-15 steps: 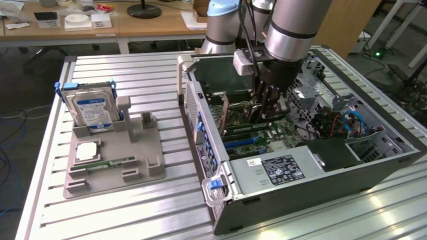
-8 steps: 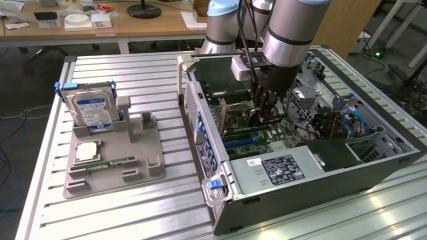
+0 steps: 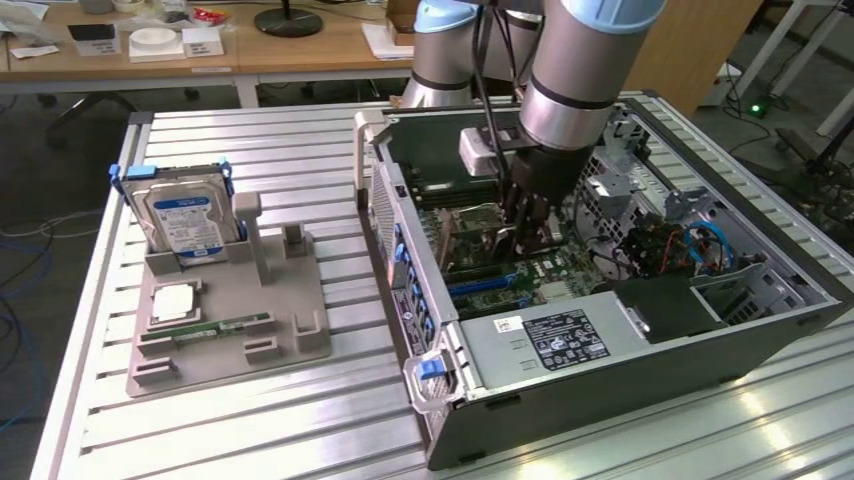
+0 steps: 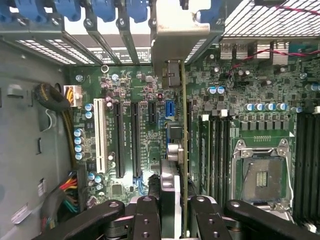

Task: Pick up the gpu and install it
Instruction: 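Insert the gpu into the slot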

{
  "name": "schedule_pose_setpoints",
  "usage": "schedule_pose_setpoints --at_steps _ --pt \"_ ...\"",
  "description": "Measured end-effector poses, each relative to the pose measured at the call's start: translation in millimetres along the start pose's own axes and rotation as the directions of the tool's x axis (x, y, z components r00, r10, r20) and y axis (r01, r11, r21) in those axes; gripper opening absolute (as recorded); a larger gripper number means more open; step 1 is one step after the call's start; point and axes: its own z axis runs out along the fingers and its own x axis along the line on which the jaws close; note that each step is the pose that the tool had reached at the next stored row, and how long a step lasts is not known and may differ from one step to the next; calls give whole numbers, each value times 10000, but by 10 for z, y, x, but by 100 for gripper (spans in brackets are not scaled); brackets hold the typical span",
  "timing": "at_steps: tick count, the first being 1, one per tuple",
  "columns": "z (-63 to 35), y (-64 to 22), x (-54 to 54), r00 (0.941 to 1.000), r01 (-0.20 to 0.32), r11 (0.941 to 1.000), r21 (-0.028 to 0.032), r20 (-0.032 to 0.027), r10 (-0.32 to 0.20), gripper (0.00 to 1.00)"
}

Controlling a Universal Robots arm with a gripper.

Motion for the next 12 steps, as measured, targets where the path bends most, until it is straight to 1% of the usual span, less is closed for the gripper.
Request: schedule_pose_setpoints --at_steps 10,12 --pt "181 26 6 10000 -1 10000 0 1 1 28" --pt "189 27 7 10000 0 10000 0 0 0 28"
